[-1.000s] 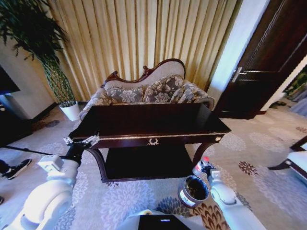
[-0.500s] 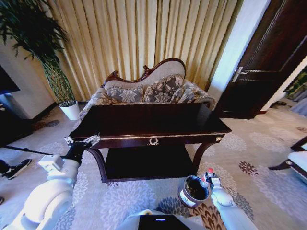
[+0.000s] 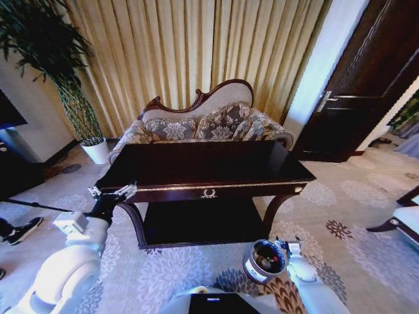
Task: Move to the front of the table and place the trash on the table into the trash bin.
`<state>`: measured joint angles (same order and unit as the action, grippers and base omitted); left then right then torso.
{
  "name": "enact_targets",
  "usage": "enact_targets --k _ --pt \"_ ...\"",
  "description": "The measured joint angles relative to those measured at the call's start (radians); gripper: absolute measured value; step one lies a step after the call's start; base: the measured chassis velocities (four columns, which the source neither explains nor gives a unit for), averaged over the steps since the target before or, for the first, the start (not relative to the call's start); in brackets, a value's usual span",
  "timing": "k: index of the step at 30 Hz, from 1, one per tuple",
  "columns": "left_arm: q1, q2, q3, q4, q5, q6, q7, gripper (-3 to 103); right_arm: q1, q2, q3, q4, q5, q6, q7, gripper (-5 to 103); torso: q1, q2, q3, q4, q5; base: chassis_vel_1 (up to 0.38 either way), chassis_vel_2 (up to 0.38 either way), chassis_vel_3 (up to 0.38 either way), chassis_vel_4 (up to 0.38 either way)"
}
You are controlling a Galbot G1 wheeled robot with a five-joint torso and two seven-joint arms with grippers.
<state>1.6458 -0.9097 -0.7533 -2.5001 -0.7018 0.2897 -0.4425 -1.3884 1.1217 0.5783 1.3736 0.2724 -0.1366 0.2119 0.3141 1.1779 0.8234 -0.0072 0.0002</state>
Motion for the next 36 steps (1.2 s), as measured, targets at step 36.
enact_targets --k 36 --pt "0.036 -0.032 0.013 0.0 0.043 -0.018 0.009 100 -0.235 0.035 0.089 1.055 0.139 -0.159 -0.09 100 0.0 0.0 0.0 -0.0003 -0.0002 0.0 0.0 0.0 0.0"
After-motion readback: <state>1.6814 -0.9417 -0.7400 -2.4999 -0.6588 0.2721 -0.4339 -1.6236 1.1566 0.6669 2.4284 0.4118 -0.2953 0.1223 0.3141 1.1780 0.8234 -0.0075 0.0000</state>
